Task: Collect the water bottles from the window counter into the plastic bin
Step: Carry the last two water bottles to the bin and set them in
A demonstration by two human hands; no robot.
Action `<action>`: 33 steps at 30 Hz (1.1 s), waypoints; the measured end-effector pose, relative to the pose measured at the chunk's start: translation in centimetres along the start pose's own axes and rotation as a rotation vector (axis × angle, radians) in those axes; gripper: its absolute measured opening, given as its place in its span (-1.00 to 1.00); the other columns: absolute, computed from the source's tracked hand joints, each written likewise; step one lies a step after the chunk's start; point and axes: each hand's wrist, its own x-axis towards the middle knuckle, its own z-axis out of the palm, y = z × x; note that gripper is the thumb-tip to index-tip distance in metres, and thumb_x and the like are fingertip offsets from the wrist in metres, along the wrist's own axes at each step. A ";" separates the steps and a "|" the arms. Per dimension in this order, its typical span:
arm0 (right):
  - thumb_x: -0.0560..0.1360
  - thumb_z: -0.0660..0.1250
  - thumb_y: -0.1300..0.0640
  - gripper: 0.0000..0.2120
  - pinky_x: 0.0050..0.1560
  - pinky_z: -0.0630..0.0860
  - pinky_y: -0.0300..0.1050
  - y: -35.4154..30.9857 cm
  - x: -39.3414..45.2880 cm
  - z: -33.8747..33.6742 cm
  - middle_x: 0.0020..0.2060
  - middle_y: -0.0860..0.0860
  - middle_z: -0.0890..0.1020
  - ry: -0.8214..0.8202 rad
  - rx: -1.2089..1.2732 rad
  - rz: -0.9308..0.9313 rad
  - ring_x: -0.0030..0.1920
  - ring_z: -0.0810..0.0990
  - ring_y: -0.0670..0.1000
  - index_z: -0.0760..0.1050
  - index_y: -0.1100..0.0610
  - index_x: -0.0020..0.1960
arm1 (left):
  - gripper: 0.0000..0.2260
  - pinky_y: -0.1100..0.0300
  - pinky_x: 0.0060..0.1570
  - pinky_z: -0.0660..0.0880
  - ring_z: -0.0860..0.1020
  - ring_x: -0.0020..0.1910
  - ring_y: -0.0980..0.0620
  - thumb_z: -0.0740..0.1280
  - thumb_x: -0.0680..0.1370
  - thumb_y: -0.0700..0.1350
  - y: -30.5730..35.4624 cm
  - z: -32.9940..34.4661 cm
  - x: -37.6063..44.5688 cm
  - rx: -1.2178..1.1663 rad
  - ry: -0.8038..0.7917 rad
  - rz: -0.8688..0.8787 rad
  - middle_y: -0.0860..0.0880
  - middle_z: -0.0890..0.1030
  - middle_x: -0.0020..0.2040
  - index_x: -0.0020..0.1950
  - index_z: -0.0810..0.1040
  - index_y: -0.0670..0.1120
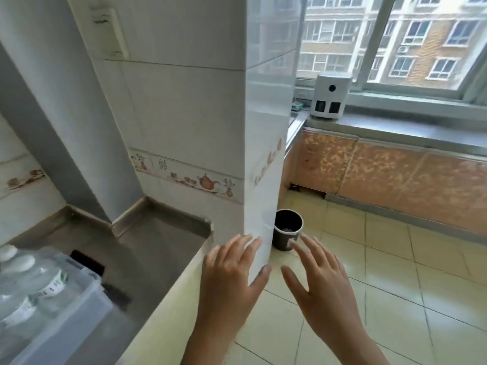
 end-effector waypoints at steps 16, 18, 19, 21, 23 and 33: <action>0.49 0.02 -0.25 -0.46 0.41 0.24 0.18 20.0 4.9 -6.3 0.43 -0.07 0.38 0.196 -0.029 0.416 0.46 0.26 0.03 0.36 -0.07 0.39 | -0.59 0.04 0.29 0.35 0.47 0.33 0.08 0.23 0.53 0.19 16.6 15.7 15.0 -0.228 -0.114 0.353 0.11 0.59 0.28 0.33 0.54 0.07; 0.48 -0.01 -0.26 -0.44 0.44 0.20 0.18 22.7 6.9 -6.9 0.45 -0.08 0.34 0.188 -0.046 0.473 0.47 0.23 0.02 0.35 -0.09 0.40 | -0.59 0.04 0.30 0.35 0.47 0.34 0.08 0.24 0.54 0.19 18.4 18.5 17.9 -0.257 -0.142 0.411 0.11 0.59 0.29 0.33 0.53 0.07; 0.48 -0.01 -0.26 -0.43 0.44 0.19 0.18 23.9 7.9 -7.3 0.45 -0.08 0.34 0.192 -0.059 0.499 0.47 0.23 0.02 0.35 -0.08 0.40 | -0.59 0.03 0.30 0.36 0.47 0.34 0.08 0.23 0.54 0.19 19.3 19.7 19.5 -0.267 -0.158 0.436 0.11 0.59 0.29 0.34 0.53 0.07; 0.48 0.00 -0.26 -0.44 0.43 0.21 0.17 26.3 9.8 -8.2 0.44 -0.06 0.35 0.218 -0.088 0.538 0.47 0.25 0.02 0.36 -0.08 0.40 | -0.58 0.00 0.29 0.40 0.49 0.34 0.07 0.23 0.54 0.18 21.1 22.0 22.6 -0.287 -0.179 0.477 0.10 0.59 0.28 0.34 0.54 0.06; 0.48 -0.01 -0.26 -0.44 0.43 0.18 0.13 28.4 11.6 -9.2 0.45 -0.08 0.34 0.240 -0.097 0.586 0.47 0.23 -0.01 0.34 -0.10 0.40 | -0.58 -0.02 0.28 0.41 0.50 0.32 0.06 0.23 0.54 0.19 23.0 23.9 25.6 -0.307 -0.187 0.526 0.10 0.60 0.27 0.33 0.54 0.06; 0.47 -0.01 -0.27 -0.43 0.41 0.23 0.13 41.4 16.3 -13.6 0.43 -0.07 0.37 0.345 -0.152 0.803 0.43 0.30 0.02 0.37 -0.08 0.39 | -0.58 -0.01 0.27 0.39 0.54 0.28 0.03 0.23 0.53 0.20 34.3 34.1 35.0 -0.414 -0.215 0.705 0.10 0.61 0.25 0.30 0.57 0.06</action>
